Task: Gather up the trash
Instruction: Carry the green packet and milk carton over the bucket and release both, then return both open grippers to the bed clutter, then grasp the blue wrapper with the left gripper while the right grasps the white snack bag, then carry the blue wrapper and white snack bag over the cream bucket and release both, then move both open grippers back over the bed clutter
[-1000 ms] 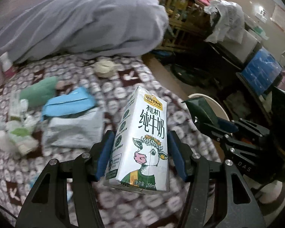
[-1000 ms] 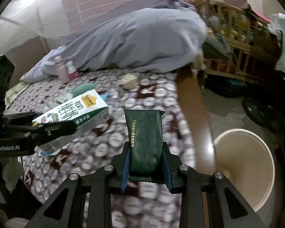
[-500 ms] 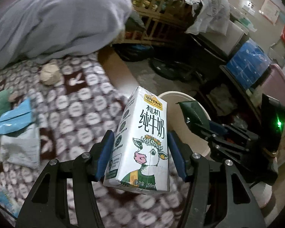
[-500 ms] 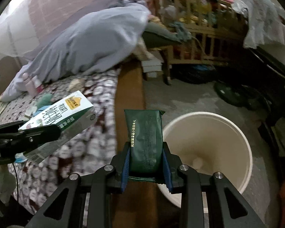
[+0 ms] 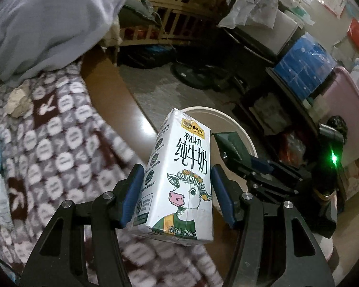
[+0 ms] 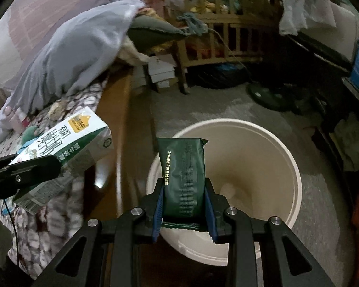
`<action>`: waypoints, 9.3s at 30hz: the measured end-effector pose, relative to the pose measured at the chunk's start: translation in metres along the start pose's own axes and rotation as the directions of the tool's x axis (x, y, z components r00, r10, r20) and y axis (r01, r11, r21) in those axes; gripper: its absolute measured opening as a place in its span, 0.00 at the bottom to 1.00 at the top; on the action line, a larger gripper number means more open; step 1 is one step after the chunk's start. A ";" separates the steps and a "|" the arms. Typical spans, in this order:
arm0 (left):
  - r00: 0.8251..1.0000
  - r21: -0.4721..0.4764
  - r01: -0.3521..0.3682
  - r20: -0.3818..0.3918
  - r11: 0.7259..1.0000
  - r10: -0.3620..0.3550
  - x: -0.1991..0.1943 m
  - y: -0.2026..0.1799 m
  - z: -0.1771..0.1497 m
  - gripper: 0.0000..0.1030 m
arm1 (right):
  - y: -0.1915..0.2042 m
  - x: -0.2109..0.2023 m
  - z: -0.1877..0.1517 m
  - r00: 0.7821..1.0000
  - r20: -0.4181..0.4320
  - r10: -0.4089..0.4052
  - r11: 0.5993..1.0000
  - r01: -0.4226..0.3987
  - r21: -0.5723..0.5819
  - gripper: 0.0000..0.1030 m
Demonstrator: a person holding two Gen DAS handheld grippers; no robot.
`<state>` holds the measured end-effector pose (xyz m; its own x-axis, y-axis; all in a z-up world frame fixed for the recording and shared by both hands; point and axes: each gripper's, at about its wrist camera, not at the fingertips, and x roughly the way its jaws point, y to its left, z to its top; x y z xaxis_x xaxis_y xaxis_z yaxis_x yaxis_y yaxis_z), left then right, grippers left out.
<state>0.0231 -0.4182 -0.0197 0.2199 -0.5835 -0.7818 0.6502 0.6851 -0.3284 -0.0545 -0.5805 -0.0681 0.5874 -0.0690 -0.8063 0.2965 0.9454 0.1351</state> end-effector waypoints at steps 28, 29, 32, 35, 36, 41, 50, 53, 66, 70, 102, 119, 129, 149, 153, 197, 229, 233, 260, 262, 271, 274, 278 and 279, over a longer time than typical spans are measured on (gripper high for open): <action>0.998 -0.004 0.032 -0.062 0.999 -0.032 0.045 -0.019 0.011 0.55 | -0.037 0.023 -0.004 0.999 -0.045 -0.029 0.992 0.034 0.124 0.28; 0.997 -0.004 0.034 -0.062 0.999 -0.034 0.045 -0.018 0.011 0.55 | -0.038 0.023 -0.004 0.998 -0.046 -0.030 0.991 0.036 0.127 0.28; 0.997 -0.002 0.042 -0.064 0.999 -0.042 0.047 -0.020 0.011 0.55 | -0.039 0.024 -0.004 0.998 -0.048 -0.032 0.990 0.038 0.133 0.28; 0.997 0.001 0.046 -0.065 0.999 -0.046 0.048 -0.021 0.011 0.55 | -0.040 0.026 -0.004 0.998 -0.051 -0.035 0.989 0.042 0.140 0.28; 0.997 0.000 0.047 -0.065 0.999 -0.047 0.049 -0.021 0.012 0.55 | -0.040 0.026 -0.004 0.998 -0.051 -0.036 0.989 0.043 0.141 0.28; 0.997 -0.005 0.051 -0.066 0.999 -0.051 0.050 -0.019 0.012 0.55 | -0.040 0.027 -0.004 0.998 -0.051 -0.039 0.988 0.046 0.145 0.28; 0.994 -0.015 0.095 -0.058 0.995 -0.096 0.046 -0.021 0.014 0.58 | -0.048 0.024 -0.002 0.997 -0.037 -0.073 0.979 0.078 0.186 0.43; 0.995 -0.016 0.085 -0.057 0.996 -0.085 0.039 -0.017 0.012 0.58 | -0.047 0.025 -0.002 0.997 -0.040 -0.070 0.980 0.076 0.184 0.43; 0.991 -0.001 -0.130 0.041 0.992 0.130 -0.039 0.028 -0.022 0.58 | 0.000 0.012 0.005 1.000 0.009 -0.023 0.997 0.023 0.080 0.43; 0.979 -0.007 -0.197 0.060 0.980 0.197 -0.070 0.054 -0.042 0.58 | 0.035 -0.002 0.015 0.999 0.042 0.026 0.999 -0.027 0.025 0.44; 0.948 -0.493 -0.287 -0.022 0.821 0.318 -0.182 0.247 -0.182 0.58 | 0.314 0.093 0.028 0.846 -0.270 0.460 0.828 -0.519 -0.214 0.26; 0.974 -0.527 -0.207 -0.031 0.824 0.224 -0.153 0.271 -0.177 0.31 | 0.341 0.050 0.007 0.866 -0.244 0.436 0.734 -0.499 -0.461 0.75; 0.954 -0.506 -0.259 0.000 0.823 0.300 -0.192 0.275 -0.183 0.30 | 0.399 0.094 -0.015 0.857 -0.353 0.374 0.653 -0.514 -0.557 0.55; 0.948 -0.402 -0.273 0.045 0.874 0.316 -0.185 0.222 -0.161 0.30 | 0.303 0.010 -0.043 0.901 -0.265 0.342 0.764 -0.431 -0.480 0.52; 0.943 -0.395 -0.292 0.033 0.871 0.331 -0.186 0.219 -0.163 0.30 | 0.317 0.011 -0.048 0.892 -0.278 0.357 0.720 -0.452 -0.526 0.72; 0.997 -0.005 -0.051 0.049 0.999 0.051 -0.049 0.028 -0.016 0.30 | 0.060 -0.035 0.012 0.983 0.088 0.164 0.981 -0.153 -0.122 0.42; 0.998 0.069 0.056 -0.036 0.996 -0.053 0.046 -0.030 0.015 0.31 | -0.054 -0.007 0.002 0.996 0.078 -0.046 0.986 0.033 0.163 0.42; 0.996 0.079 0.088 -0.036 0.993 -0.085 0.049 -0.035 0.015 0.47 | -0.058 -0.005 0.003 0.995 0.076 -0.066 0.983 0.051 0.178 0.43; 0.975 -0.079 -0.212 0.047 0.974 0.216 -0.049 0.080 -0.035 0.56 | 0.052 -0.003 0.024 0.993 0.080 0.092 0.995 -0.088 -0.049 0.64; 0.969 -0.099 -0.233 0.056 0.967 0.240 -0.060 0.094 -0.041 0.56 | 0.076 -0.003 0.027 0.989 0.072 0.126 0.989 -0.120 -0.086 0.64; 0.925 -0.246 -0.354 0.051 0.902 0.377 -0.119 0.172 -0.076 0.56 | 0.171 0.018 0.020 0.965 -0.024 0.259 0.942 -0.258 -0.216 0.64; 0.904 -0.305 -0.393 0.045 0.867 0.426 -0.139 0.202 -0.092 0.56 | 0.201 0.027 0.016 0.956 -0.056 0.288 0.922 -0.293 -0.252 0.64; 0.882 -0.394 -0.420 0.033 0.817 0.469 -0.165 0.241 -0.114 0.56 | 0.240 0.040 0.015 0.942 -0.099 0.321 0.897 -0.336 -0.288 0.64; 0.878 -0.413 -0.424 0.030 0.806 0.477 -0.169 0.249 -0.118 0.56 | 0.247 0.042 0.015 0.940 -0.105 0.324 0.893 -0.341 -0.293 0.66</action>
<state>0.0618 -0.0975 -0.0325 0.5256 -0.1985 -0.8272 0.1309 0.9797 -0.1519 0.0549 -0.3552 -0.0603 0.5690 0.2751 -0.7750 -0.1562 0.9614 0.2266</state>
